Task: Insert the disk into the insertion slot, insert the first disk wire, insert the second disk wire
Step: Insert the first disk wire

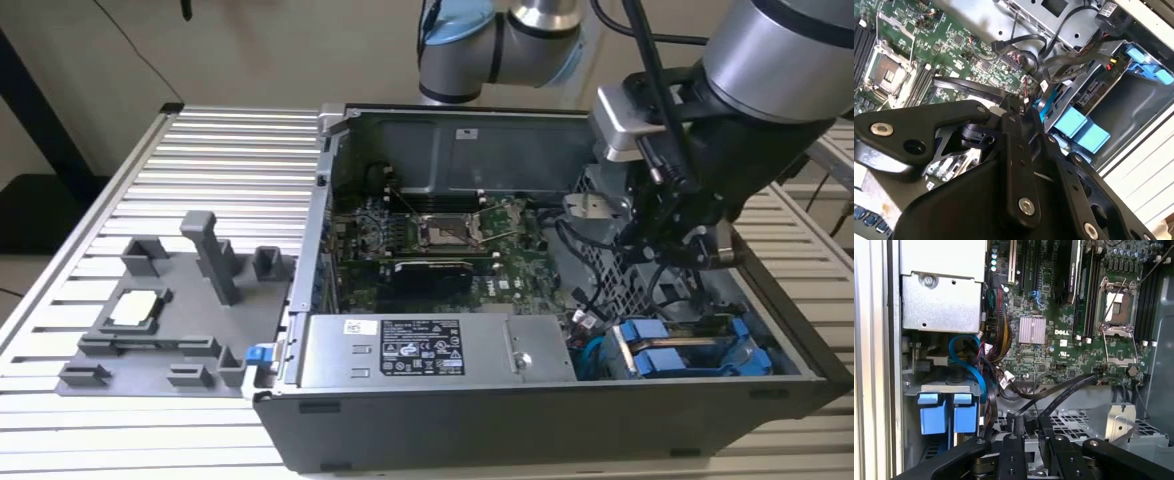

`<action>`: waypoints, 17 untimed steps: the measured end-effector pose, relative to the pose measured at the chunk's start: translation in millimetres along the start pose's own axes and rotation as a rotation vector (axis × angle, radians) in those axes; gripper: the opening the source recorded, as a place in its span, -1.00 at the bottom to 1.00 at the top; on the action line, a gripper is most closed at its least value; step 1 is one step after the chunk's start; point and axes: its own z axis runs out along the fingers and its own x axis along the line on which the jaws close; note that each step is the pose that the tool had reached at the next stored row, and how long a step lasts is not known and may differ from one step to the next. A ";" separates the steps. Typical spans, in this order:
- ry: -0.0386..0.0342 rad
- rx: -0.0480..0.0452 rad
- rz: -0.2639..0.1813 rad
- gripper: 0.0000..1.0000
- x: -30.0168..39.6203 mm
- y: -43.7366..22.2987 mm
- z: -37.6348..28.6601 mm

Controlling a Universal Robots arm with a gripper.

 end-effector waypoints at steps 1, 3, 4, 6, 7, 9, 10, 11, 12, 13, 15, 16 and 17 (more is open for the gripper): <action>0.0000 0.0020 -0.003 -0.47 0.0 1.4 0.4; -0.0001 0.0062 -0.006 -0.47 0.0 3.8 1.1; -0.0001 0.0077 -0.007 -0.47 0.0 4.4 1.3; 0.0002 0.0079 -0.007 -0.47 0.1 4.7 1.4; 0.0002 0.0079 -0.007 -0.47 0.1 4.7 1.4; 0.0000 0.0080 -0.007 -0.47 0.0 4.8 1.5; 0.0000 0.0080 -0.007 -0.47 0.0 4.8 1.5; 0.0000 0.0079 -0.007 -0.47 0.0 4.8 1.5; 0.0000 0.0079 -0.007 -0.47 0.0 4.8 1.5; 0.0000 0.0079 -0.007 -0.47 0.0 4.8 1.5; 0.0000 0.0079 -0.008 -0.51 0.0 4.8 1.5; 0.0000 0.0079 -0.008 -0.51 0.0 4.8 1.5; 0.0000 0.0079 -0.008 -0.51 0.0 4.8 1.5</action>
